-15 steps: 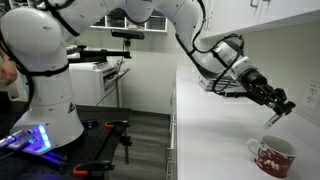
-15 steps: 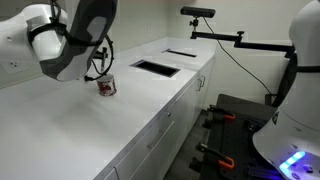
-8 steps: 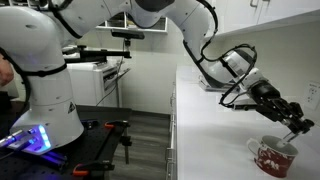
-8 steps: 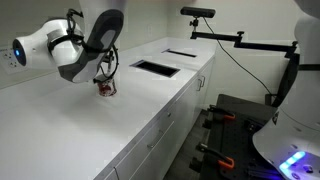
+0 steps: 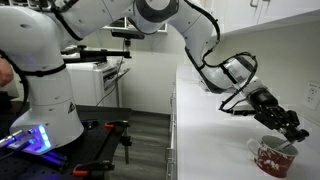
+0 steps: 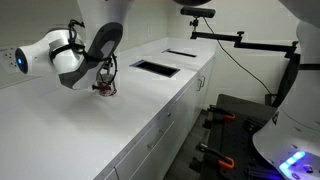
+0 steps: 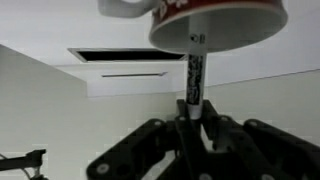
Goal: Put the marker in the cup
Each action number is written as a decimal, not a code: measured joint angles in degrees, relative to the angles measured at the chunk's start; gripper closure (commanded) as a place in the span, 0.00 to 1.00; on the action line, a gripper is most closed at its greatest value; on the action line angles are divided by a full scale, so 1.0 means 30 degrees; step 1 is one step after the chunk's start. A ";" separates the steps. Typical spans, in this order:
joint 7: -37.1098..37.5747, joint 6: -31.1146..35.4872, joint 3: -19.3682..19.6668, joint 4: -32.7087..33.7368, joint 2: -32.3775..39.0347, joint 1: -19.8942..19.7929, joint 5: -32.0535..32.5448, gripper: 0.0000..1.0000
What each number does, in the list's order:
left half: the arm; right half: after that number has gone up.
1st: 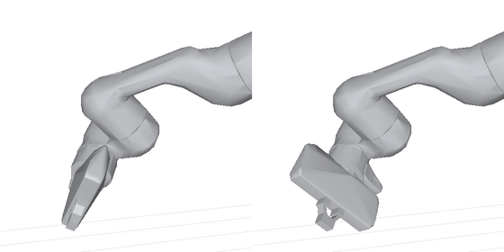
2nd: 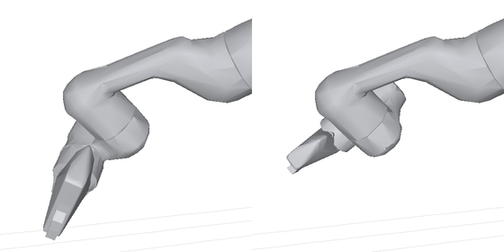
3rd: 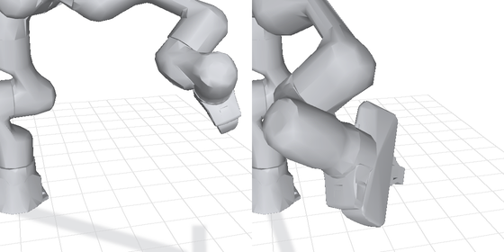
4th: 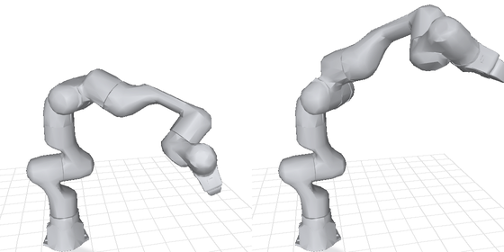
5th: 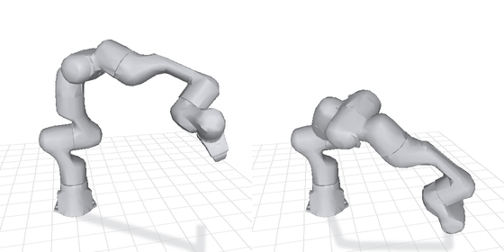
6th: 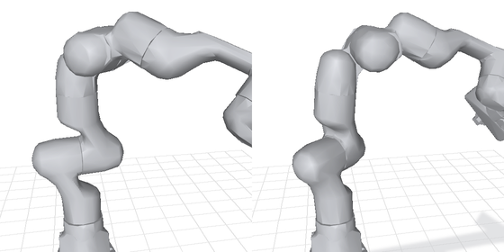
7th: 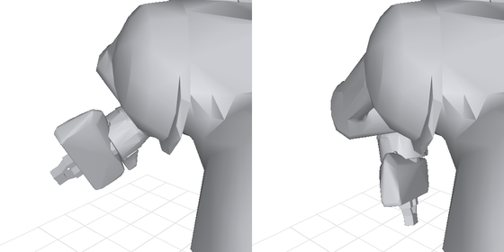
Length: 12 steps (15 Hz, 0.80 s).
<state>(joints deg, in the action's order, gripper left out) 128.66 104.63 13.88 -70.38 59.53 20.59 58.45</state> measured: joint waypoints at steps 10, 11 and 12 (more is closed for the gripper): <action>0.0034 -0.0407 0.0001 0.1133 -0.0233 -0.0048 0.0047 0.00; 0.0035 -0.0411 0.0000 0.1169 -0.0414 -0.0035 0.0049 0.00; 0.0035 -0.0411 -0.0028 0.1182 -0.0630 -0.0030 0.0048 0.00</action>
<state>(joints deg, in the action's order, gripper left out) 128.76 103.39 13.79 -66.84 57.64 20.50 58.59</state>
